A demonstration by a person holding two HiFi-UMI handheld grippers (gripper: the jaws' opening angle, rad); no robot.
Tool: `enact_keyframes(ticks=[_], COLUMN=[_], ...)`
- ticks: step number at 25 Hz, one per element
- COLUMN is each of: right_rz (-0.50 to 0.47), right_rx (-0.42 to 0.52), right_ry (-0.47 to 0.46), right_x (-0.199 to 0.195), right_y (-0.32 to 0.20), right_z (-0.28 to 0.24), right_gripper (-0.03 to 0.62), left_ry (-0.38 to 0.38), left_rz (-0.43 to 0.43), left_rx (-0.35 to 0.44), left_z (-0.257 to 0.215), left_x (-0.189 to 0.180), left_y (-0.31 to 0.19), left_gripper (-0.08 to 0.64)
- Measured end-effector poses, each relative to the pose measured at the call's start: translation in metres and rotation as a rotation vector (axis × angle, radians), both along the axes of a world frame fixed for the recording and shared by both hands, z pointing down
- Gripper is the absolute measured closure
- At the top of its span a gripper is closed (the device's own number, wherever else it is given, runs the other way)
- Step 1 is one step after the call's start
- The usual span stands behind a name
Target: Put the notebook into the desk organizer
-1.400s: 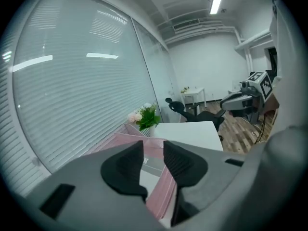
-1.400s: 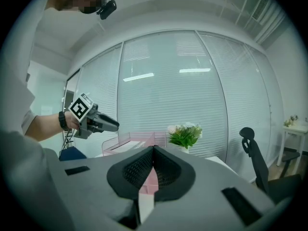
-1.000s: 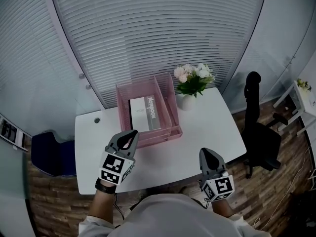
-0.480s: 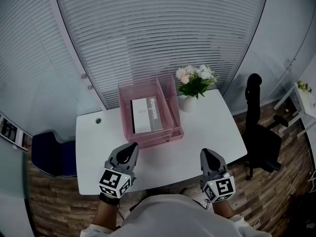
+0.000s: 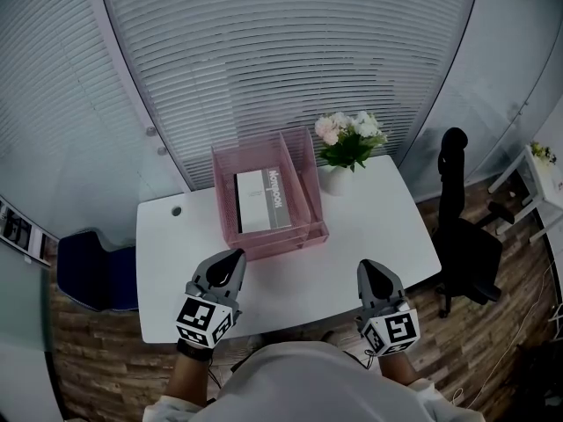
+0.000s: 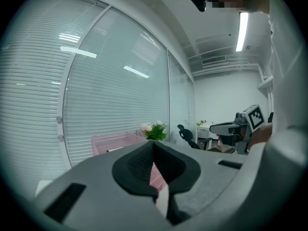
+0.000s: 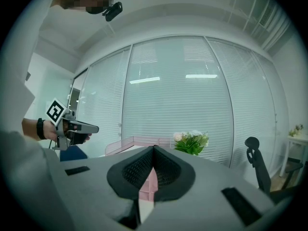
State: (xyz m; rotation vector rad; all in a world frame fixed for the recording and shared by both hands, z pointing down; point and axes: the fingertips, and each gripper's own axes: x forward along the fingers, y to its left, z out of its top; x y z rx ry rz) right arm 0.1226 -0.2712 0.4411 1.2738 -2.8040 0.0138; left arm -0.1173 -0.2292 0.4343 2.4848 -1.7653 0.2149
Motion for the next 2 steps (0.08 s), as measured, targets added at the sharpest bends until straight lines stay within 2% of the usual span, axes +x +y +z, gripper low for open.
enact_keyframes(ticks=[2], right_rz=[0.0], right_rx=[-0.002], right_ry=[0.002], right_x=[0.0003], right_y=[-0.0007], right_z=[0.0006], right_gripper=[0.581], left_ry=[-0.005], left_rz=[0.001], left_rx=[-0.004], left_z=[0.001], left_x=[0.0004], left_y=[-0.0012], left_gripper=[0.551])
